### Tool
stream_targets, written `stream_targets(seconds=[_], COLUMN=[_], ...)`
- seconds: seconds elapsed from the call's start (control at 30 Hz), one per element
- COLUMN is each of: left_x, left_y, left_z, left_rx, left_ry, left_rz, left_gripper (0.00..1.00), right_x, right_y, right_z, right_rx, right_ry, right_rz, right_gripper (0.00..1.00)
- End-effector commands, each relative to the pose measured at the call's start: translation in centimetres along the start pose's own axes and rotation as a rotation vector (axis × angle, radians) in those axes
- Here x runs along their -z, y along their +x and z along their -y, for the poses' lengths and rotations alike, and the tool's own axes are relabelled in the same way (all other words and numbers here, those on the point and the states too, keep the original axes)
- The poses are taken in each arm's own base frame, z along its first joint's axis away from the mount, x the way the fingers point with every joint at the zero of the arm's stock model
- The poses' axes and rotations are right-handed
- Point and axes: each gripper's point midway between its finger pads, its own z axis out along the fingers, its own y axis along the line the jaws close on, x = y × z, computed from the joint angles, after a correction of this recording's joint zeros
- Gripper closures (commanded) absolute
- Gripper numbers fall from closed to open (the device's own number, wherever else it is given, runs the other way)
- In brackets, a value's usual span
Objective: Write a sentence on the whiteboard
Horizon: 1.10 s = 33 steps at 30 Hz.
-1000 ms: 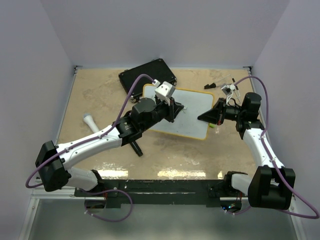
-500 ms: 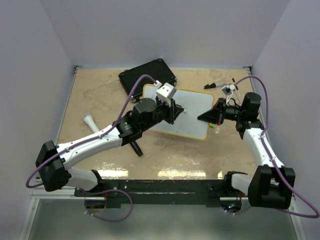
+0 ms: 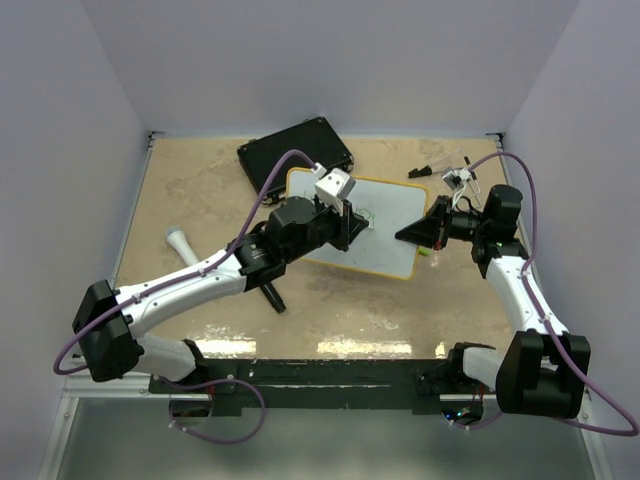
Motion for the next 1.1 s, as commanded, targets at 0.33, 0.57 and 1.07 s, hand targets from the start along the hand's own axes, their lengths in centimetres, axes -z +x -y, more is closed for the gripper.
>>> stream_targets(seconds=[0.33,0.57,1.07], left_x=[-1.6,-1.5,-0.5], left_y=[-5.8,-6.2,-3.2], left_z=[0.5,1.3,1.6], left_rx=[-0.029,-0.035,-0.008], left_ry=[-0.018,0.024,0.073], left_rz=[0.109,0.108,0.040], left_gripper=[1.00,1.00,1.00], right_x=[0.1,0.2,0.1], right_y=[-1.8,-1.7,-1.8], right_z=[-2.2,-2.2,-2.2], right_rx=[0.107,0.105,0.107], right_ry=[-0.072,-0.073,-0.069], right_rz=[-0.008,-0.009,-0.007], right_gripper=[1.00,1.00,1.00])
